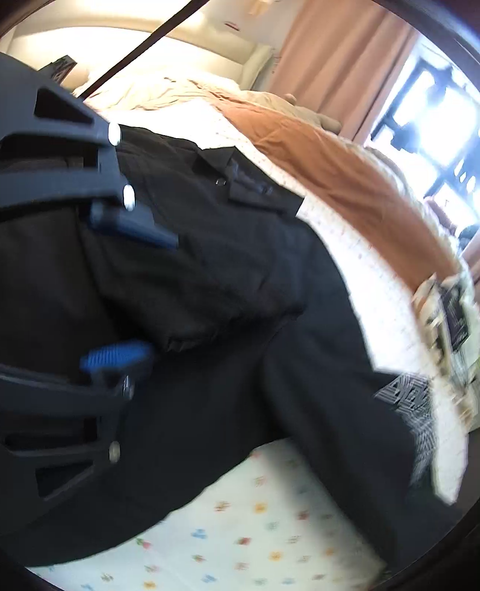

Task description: Fold large clothes

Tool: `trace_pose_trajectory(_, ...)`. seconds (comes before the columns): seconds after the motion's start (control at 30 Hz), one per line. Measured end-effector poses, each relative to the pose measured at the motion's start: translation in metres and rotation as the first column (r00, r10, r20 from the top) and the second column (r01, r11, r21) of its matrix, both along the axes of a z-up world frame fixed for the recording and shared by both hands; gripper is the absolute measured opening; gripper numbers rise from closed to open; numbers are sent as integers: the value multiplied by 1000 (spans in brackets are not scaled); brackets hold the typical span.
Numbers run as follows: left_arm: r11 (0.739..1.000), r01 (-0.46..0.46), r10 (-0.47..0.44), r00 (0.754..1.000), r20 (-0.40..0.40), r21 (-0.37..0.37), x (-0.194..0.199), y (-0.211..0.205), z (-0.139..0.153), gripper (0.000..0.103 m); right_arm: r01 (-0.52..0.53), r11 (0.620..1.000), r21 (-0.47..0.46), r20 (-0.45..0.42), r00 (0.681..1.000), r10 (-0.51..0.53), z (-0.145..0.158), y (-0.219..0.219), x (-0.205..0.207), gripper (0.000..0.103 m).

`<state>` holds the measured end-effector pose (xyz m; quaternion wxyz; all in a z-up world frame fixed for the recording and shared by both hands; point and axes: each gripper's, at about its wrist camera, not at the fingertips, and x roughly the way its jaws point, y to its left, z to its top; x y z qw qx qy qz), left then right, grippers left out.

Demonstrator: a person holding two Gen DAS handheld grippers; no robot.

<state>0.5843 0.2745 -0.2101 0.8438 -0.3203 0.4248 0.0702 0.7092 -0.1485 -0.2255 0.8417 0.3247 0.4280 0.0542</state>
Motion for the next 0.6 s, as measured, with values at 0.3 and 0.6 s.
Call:
trace_pose_trajectory(0.3, 999, -4, 4, 1000, -1, 32, -2, -4, 11, 39, -15, 1000, -5, 50, 999, 15, 3, 0, 20, 10)
trace_pose_trajectory(0.6, 995, -11, 10, 1000, 9, 96, -6, -7, 23, 39, -19, 1000, -25, 38, 999, 20, -7, 6, 29, 11)
